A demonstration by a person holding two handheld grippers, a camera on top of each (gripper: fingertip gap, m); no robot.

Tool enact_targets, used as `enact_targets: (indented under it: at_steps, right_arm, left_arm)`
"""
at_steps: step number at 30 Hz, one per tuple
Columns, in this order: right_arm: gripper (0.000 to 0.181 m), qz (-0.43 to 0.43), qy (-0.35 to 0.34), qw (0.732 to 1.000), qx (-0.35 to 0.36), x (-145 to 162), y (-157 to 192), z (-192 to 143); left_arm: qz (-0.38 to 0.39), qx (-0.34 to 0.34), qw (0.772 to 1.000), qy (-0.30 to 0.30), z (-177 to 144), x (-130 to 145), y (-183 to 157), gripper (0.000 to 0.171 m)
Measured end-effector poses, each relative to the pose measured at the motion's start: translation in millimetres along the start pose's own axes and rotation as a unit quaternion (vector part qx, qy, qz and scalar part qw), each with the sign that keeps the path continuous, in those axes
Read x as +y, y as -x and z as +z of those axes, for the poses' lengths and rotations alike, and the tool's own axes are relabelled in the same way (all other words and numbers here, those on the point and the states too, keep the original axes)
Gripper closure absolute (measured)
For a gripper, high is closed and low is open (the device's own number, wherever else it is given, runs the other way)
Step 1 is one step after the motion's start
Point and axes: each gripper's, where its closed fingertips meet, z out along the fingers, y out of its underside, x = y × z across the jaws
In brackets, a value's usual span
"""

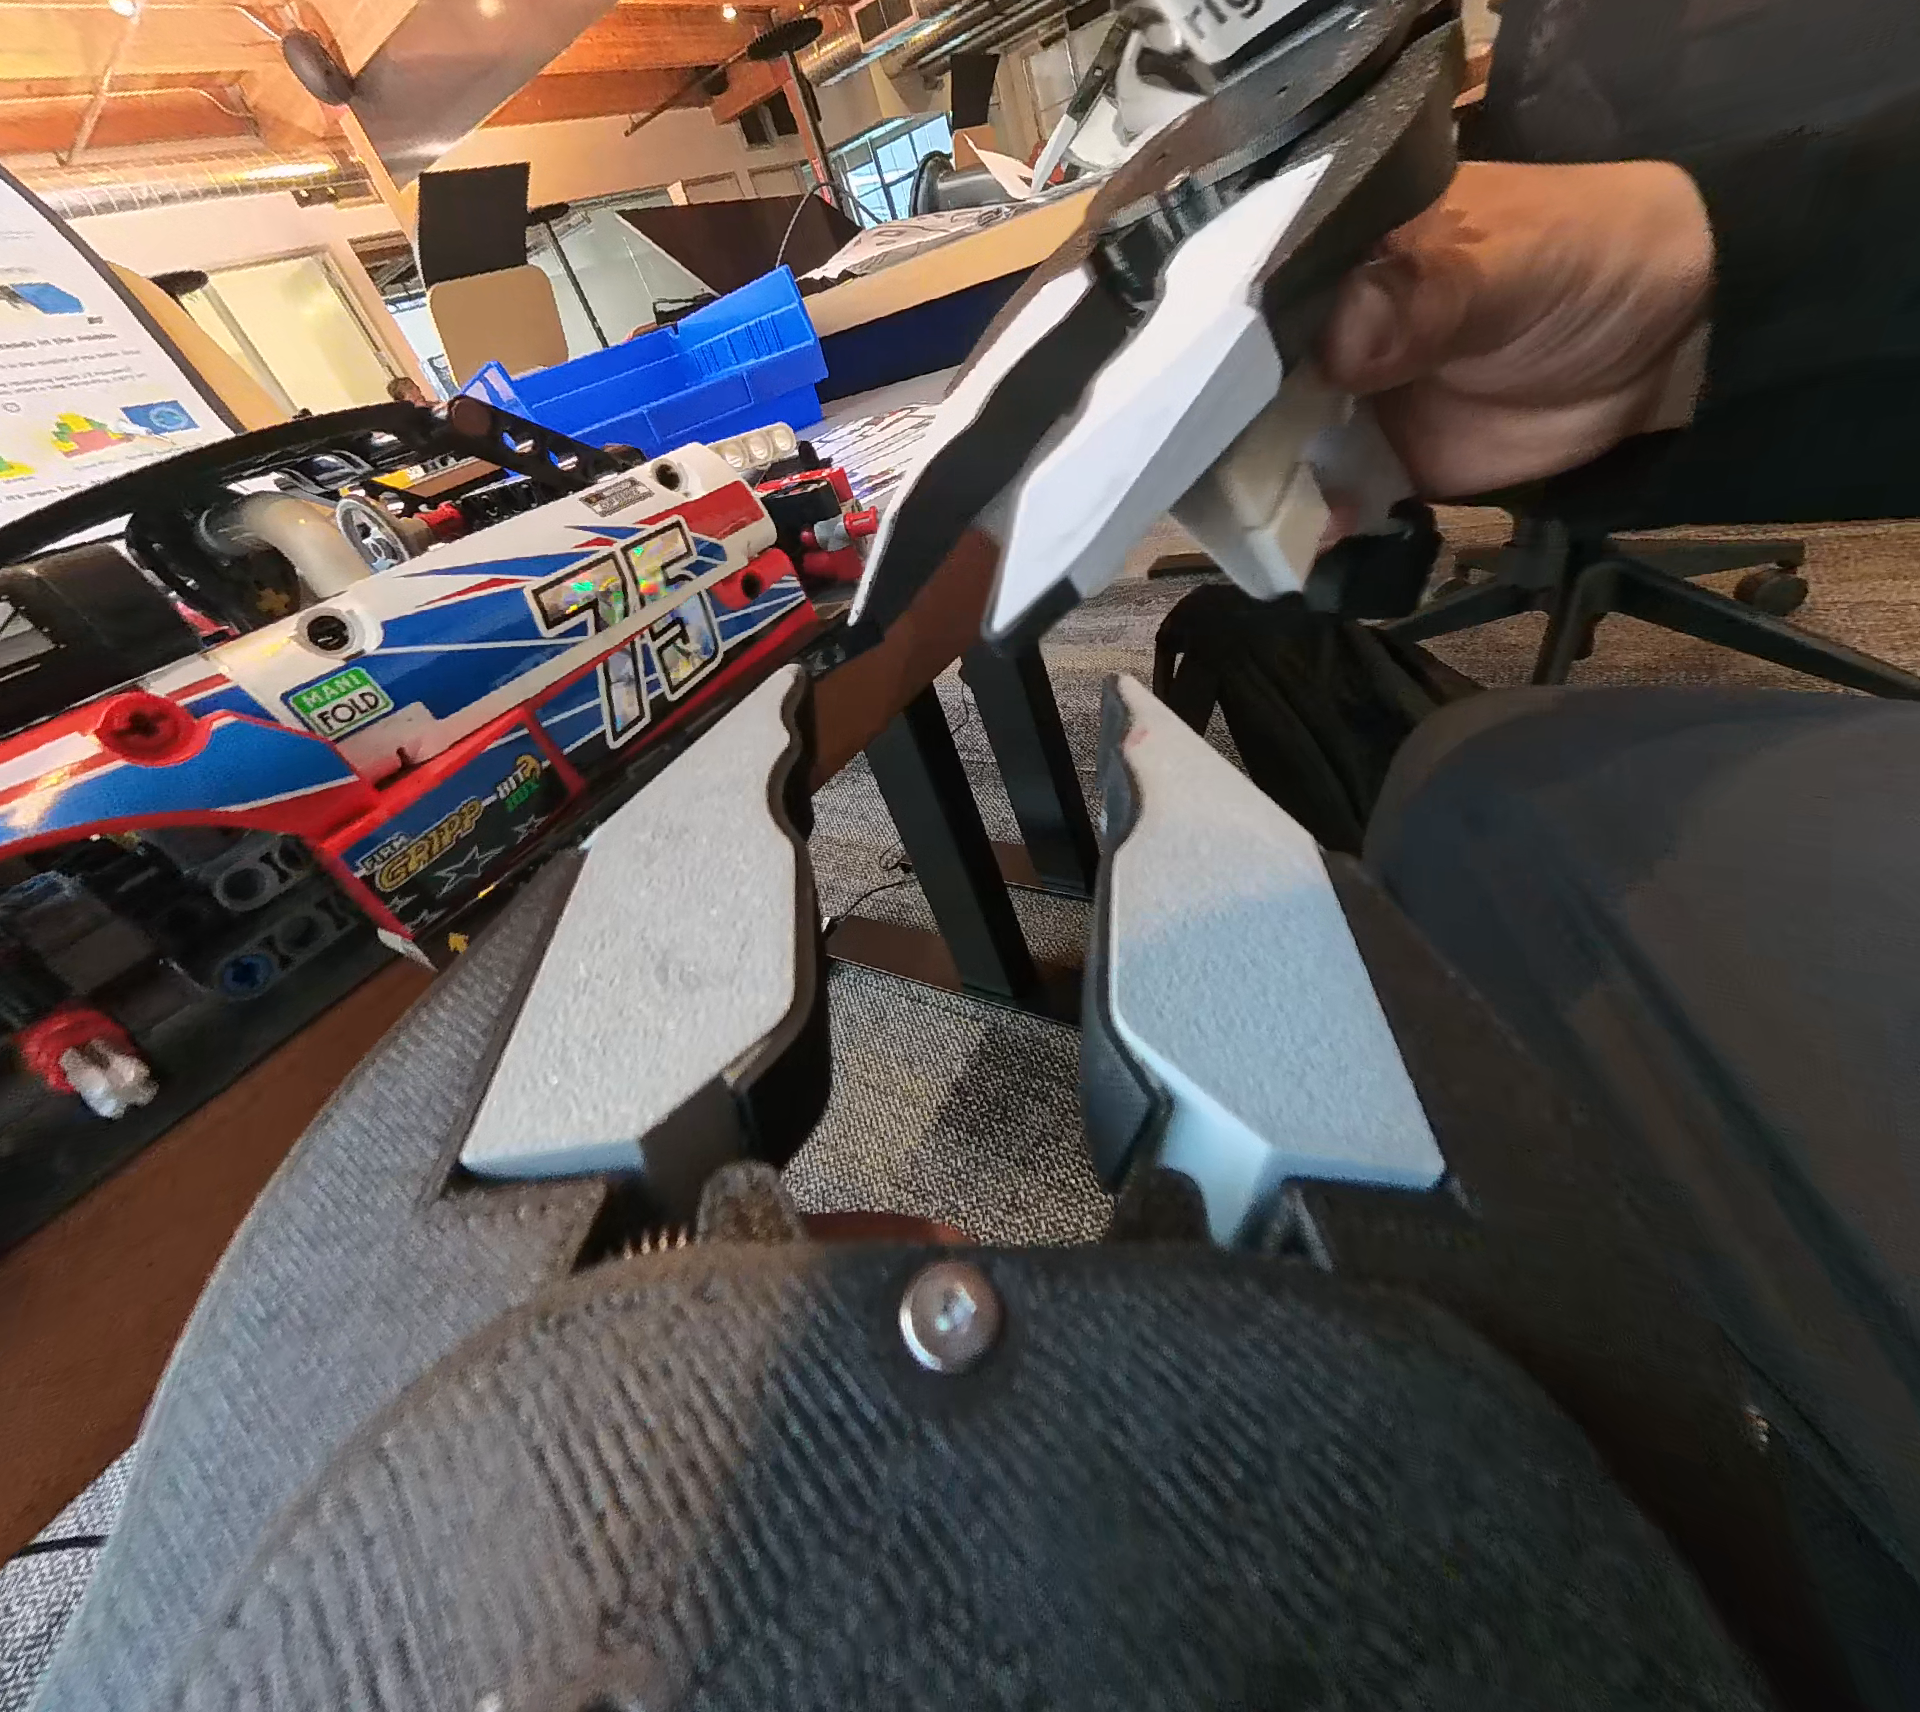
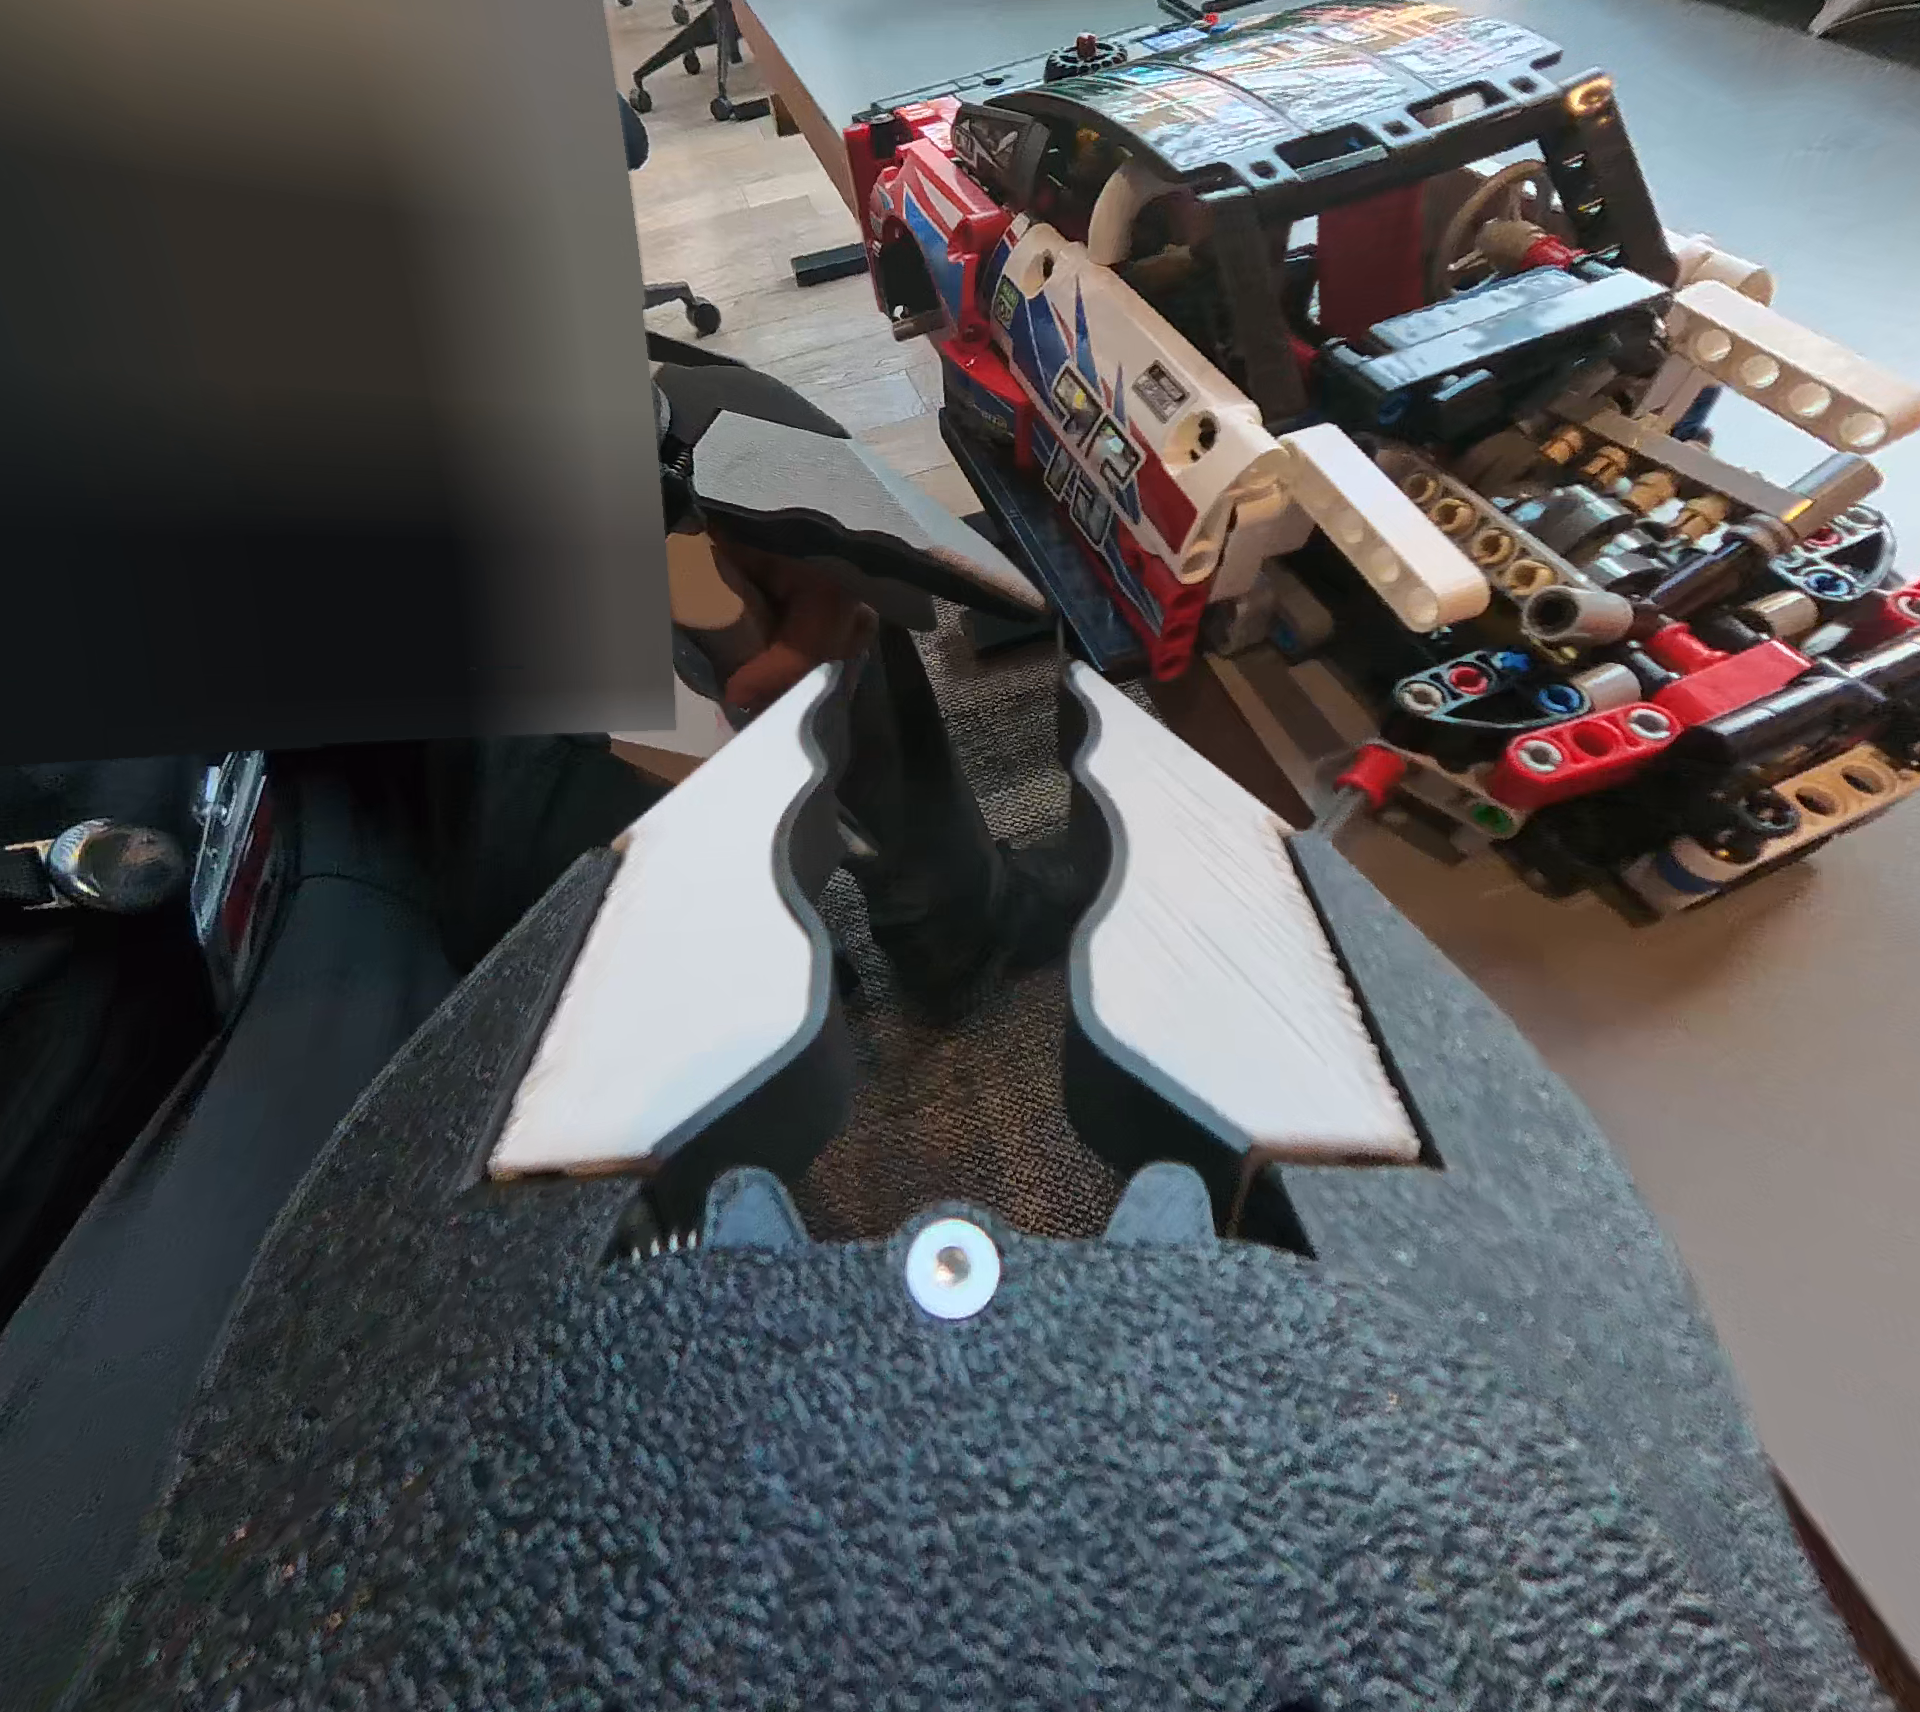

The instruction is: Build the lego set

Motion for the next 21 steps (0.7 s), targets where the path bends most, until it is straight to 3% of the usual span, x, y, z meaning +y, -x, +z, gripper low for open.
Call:
enact_targets:
  at_steps: [8, 21]
  right_arm:
    - [0.124, 0.009, -0.005, 1.000, 0.013, 1.3, 6.5, -0.3]
    - [0.120, 0.006, 0.004, 0.998, 0.058, 2.2, 5.9, -0.1]
  left_arm:
    - [0.002, 0.002, 1.000, 0.002, 1.0, 0.7, -0.9, 0.119]
    - [0.014, 0.005, 1.000, 0.004, 3.0, 1.3, -1.4, 0.119]
